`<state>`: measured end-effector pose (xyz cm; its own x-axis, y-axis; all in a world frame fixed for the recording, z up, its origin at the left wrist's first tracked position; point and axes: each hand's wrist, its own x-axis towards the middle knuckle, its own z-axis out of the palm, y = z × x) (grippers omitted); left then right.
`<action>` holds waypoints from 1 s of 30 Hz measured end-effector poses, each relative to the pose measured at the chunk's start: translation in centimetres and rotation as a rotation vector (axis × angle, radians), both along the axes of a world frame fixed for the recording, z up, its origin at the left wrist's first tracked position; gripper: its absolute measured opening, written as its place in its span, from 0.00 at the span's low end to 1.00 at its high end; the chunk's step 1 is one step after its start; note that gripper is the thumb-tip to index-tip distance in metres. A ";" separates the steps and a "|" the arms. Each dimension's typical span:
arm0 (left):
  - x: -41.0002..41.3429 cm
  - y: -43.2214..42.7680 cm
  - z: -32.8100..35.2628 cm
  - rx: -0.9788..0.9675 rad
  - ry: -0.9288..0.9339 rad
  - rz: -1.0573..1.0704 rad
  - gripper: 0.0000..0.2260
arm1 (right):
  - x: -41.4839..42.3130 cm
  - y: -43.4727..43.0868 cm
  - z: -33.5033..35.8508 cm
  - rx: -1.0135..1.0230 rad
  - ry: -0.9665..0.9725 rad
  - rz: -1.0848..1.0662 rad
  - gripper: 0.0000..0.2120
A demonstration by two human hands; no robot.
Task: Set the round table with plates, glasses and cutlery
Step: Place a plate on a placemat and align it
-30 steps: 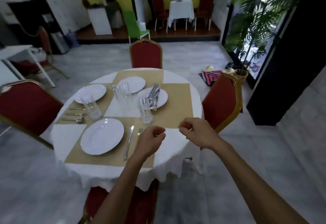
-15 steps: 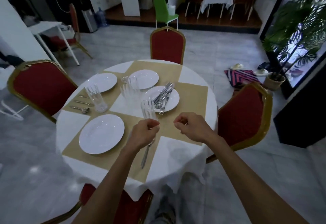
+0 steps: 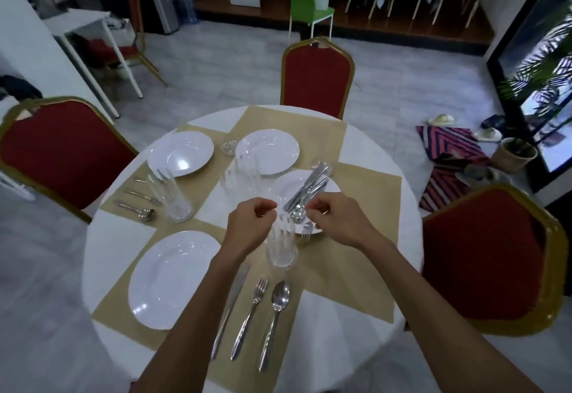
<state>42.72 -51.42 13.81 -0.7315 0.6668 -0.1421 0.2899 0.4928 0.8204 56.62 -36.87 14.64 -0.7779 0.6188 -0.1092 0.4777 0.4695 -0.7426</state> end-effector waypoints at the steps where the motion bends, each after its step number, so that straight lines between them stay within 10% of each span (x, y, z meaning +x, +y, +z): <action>1: -1.0 0.4 -0.1 0.000 -0.001 0.004 0.10 | -1.1 0.4 -0.2 -0.010 0.009 -0.007 0.04; 30: -12.2 16.9 -2.9 -0.197 0.048 -0.153 0.11 | -14.0 13.6 -6.2 -0.158 -0.035 -0.127 0.06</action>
<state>30.50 -34.49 10.92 -0.6330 0.7335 -0.2476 0.4100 0.5889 0.6965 42.63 -23.30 8.40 -0.6888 0.6849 -0.2377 0.5521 0.2831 -0.7842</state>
